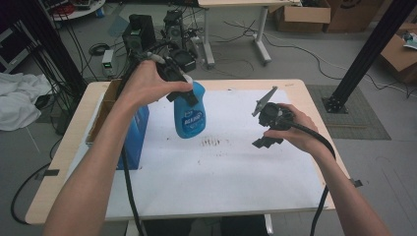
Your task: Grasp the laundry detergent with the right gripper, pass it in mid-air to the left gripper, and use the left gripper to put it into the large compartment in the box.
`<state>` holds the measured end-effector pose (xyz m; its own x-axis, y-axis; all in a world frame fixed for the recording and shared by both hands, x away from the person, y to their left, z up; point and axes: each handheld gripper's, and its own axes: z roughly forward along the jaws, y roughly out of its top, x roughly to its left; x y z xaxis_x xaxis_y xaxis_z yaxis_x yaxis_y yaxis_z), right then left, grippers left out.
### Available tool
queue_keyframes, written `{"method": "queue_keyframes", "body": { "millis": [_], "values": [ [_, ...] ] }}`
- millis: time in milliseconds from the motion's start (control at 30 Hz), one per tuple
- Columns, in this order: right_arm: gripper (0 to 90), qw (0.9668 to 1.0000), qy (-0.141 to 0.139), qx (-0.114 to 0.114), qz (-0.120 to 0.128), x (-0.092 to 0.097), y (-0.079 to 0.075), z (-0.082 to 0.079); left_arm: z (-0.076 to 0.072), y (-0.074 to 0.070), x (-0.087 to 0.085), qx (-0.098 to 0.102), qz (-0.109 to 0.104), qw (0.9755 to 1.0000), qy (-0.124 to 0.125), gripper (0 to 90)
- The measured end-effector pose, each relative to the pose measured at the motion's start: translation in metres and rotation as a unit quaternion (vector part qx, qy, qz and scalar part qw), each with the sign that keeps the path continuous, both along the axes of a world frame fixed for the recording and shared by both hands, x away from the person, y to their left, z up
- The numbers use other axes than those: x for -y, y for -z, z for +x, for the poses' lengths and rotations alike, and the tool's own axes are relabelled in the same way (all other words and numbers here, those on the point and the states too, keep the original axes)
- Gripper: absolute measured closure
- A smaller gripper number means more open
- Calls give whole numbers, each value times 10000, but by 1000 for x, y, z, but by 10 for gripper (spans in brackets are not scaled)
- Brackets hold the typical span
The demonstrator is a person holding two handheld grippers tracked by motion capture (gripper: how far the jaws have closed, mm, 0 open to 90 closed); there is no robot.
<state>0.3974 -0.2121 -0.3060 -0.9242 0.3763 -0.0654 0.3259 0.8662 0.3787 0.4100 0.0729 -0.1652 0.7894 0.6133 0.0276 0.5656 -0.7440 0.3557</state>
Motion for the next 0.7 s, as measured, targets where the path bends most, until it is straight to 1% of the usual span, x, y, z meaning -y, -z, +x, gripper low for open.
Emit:
{"method": "queue_keyframes", "body": {
  "millis": [33,67,100,133,167,200,233,300,333,433,467,500,533,633,667,700],
  "values": [
    [164,10000,11,-12,-20,0,0,0,1,-4,-3,-4,8,9999,-127,382],
    [164,10000,21,-16,-29,0,1,0,2,-6,-6,-57,-14,9995,-314,382],
    [164,10000,13,-29,-43,1,1,1,4,-9,-9,-108,-33,9987,-492,383],
    [164,10000,6,-31,-59,1,1,1,5,-12,-13,-137,-53,9980,-609,383],
    [164,10000,21,-42,-59,1,2,1,5,-16,-17,-152,-109,9966,-802,383],
    [165,9999,12,-53,-90,1,2,1,6,-18,-20,-149,-112,9960,-873,383],
    [166,9999,20,-48,-102,1,2,1,6,-22,-24,-120,-142,9944,-1038,383],
    [168,9999,58,-43,-151,1,2,2,6,-28,-29,-89,-114,9920,-1253,383],
    [168,9998,62,-38,-164,1,2,2,5,-32,-34,-51,-85,9900,-1410,383],
    [171,9997,74,-26,-213,1,3,3,4,-40,-45,75,-20,9848,-1737,383],
    [171,9998,80,-20,-204,1,3,3,3,-43,-50,131,-60,9817,-1899,383],
    [171,9997,85,-19,-218,2,3,3,3,-46,-56,154,-50,9787,-2047,383],
    [171,9997,105,-22,-234,2,3,3,3,-47,-60,163,-45,9767,-2140,383],
    [173,9997,103,-18,-225,3,4,3,1,-53,-74,218,-16,9681,-2496,383],
    [173,9997,102,-16,-214,4,4,3,1,-55,-77,228,-18,9664,-2561,383],
    [174,9997,109,-19,-209,3,4,3,0,-57,-82,225,-19,9639,-2652,383]
  ]
}}
